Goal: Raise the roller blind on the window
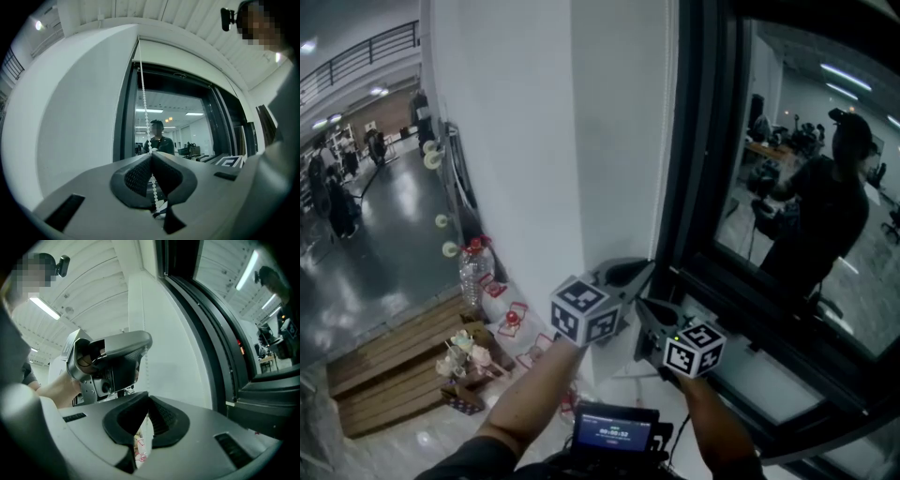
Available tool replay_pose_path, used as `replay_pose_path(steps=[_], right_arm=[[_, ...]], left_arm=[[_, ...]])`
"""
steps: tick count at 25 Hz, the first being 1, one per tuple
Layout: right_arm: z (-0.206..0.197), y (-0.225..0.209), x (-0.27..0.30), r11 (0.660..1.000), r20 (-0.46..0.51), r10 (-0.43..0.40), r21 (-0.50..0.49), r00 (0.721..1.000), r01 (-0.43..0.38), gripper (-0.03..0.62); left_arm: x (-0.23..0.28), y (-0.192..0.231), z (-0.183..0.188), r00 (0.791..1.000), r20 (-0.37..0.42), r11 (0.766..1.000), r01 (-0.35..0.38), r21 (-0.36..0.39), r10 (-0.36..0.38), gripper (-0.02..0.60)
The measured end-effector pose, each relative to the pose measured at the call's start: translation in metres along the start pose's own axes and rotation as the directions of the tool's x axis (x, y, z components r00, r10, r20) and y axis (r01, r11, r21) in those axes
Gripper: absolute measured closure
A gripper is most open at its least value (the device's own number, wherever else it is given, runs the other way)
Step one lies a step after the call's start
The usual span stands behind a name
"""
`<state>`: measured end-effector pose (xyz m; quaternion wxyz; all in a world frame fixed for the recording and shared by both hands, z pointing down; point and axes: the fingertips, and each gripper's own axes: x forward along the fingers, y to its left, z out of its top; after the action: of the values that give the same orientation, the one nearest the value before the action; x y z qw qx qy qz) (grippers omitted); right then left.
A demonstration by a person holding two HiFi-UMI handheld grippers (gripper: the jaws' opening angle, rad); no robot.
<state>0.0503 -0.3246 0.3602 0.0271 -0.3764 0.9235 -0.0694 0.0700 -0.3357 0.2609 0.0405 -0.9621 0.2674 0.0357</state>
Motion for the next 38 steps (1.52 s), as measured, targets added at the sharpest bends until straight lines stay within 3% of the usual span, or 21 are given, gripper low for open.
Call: replay_pose_path(steps=[9, 21, 27, 30, 34, 38], right_arm=[[-0.032, -0.004, 0.003, 0.999, -0.05, -0.009, 0.033, 0.999, 0.01, 0.591], [-0.042, 0.004, -0.005, 0.999, -0.082, -0.018, 0.042, 0.996, 0.021, 0.591], [-0.035, 0.004, -0.016, 0.996, -0.138, -0.06, -0.076, 0.989, 0.05, 0.561], [-0.013, 0.006, -0.036, 0.992, -0.108, -0.063, -0.112, 0.992, 0.05, 0.492], [0.056, 0.003, -0.055, 0.995, 0.069, -0.024, -0.094, 0.997, 0.03, 0.491], [0.118, 0.017, -0.045, 0.99, 0.173, 0.022, -0.141, 0.985, 0.003, 0.491]], left_arm=[[-0.003, 0.001, -0.033, 0.999, -0.034, 1.0, -0.006, -0.024, 0.005, 0.58], [-0.013, -0.013, -0.034, 1.0, -0.027, 0.999, 0.0, -0.047, -0.002, 0.58], [-0.015, -0.011, -0.027, 1.0, -0.016, 0.999, -0.002, -0.048, 0.001, 0.58], [-0.017, -0.008, -0.029, 1.0, -0.014, 0.999, -0.006, -0.046, 0.005, 0.58], [-0.019, -0.006, -0.03, 1.0, -0.003, 0.999, 0.005, -0.048, -0.005, 0.58], [-0.019, -0.018, -0.03, 0.999, -0.002, 0.998, 0.034, -0.051, -0.034, 0.58]])
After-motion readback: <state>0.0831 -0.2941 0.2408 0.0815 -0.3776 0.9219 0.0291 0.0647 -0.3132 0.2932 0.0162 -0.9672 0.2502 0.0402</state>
